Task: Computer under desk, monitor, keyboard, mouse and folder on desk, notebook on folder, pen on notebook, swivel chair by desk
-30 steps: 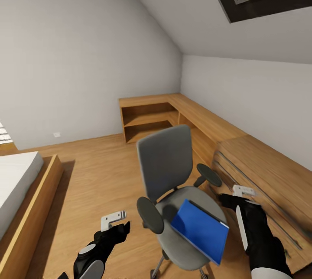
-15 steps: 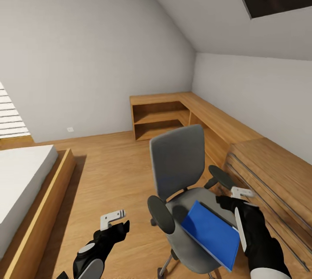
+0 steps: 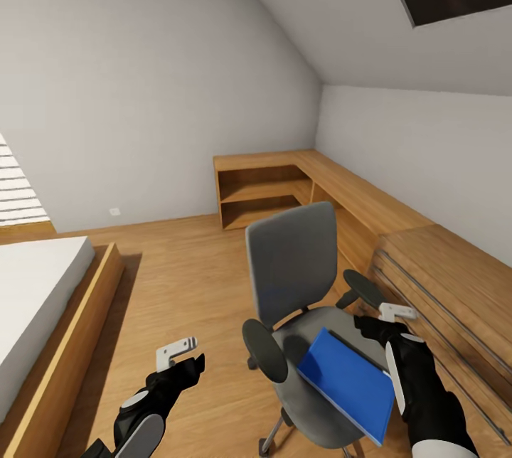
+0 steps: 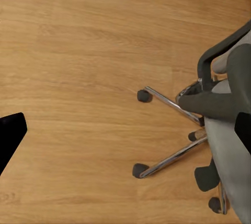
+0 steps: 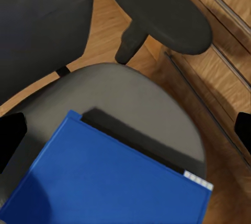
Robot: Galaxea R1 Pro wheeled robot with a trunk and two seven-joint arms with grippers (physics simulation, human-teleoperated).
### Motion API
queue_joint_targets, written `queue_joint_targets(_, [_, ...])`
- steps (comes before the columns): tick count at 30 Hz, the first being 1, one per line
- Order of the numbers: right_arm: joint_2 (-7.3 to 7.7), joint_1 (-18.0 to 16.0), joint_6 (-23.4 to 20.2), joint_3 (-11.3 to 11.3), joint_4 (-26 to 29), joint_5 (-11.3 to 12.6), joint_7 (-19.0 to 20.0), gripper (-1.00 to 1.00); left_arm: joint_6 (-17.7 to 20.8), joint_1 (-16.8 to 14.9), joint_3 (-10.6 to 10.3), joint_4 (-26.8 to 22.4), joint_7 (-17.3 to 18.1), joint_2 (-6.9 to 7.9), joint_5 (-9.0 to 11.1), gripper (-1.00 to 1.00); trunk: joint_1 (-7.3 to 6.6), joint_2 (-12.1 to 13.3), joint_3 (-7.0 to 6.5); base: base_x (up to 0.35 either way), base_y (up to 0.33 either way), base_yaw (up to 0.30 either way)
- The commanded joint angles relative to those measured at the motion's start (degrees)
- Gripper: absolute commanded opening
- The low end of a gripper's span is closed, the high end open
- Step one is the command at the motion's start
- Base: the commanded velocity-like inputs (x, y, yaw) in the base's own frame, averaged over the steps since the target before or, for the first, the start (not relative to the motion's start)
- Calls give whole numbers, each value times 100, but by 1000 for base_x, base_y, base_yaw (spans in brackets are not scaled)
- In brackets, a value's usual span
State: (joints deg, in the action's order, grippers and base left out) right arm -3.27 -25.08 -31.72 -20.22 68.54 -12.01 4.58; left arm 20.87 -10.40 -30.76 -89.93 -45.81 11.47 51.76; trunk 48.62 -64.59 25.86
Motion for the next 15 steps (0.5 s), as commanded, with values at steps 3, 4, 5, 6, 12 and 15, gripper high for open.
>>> queue_joint_targets(3, [-11, -5, -22, -17, 21, -60, 99, 100, 14, -6, -16, -16, -42, 5, 27, 100, 67, -126, 61, 0, 0, 0])
queue_joint_targets(4, [-13, -5, -21, -17, 25, -60, 114, 100, 14, -6, -19, -22, -42, 5, 27, 100, 89, -166, 79, 0, 0, 0])
queue_joint_targets(5, [-27, -5, -19, -17, 13, -56, 131, 100, 14, -5, -33, -33, -40, 5, 26, 100, 111, -206, 97, 0, 0, 0])
queue_joint_targets(6, [-26, -5, -19, -17, 12, -56, 131, 100, 14, -5, -34, -33, -41, 5, 24, 100, 133, -247, 115, 0, 0, 0])
queue_joint_targets(12, [-13, -5, -19, -17, 26, -64, 138, 100, 21, -6, -44, -34, -42, 5, 18, 100, 265, -487, 223, 0, 0, 0])
queue_joint_targets(15, [-10, -5, -19, -17, 28, -64, 139, 100, 20, -6, -44, -34, -42, 5, 18, 100, 331, -608, 276, 0, 0, 0])
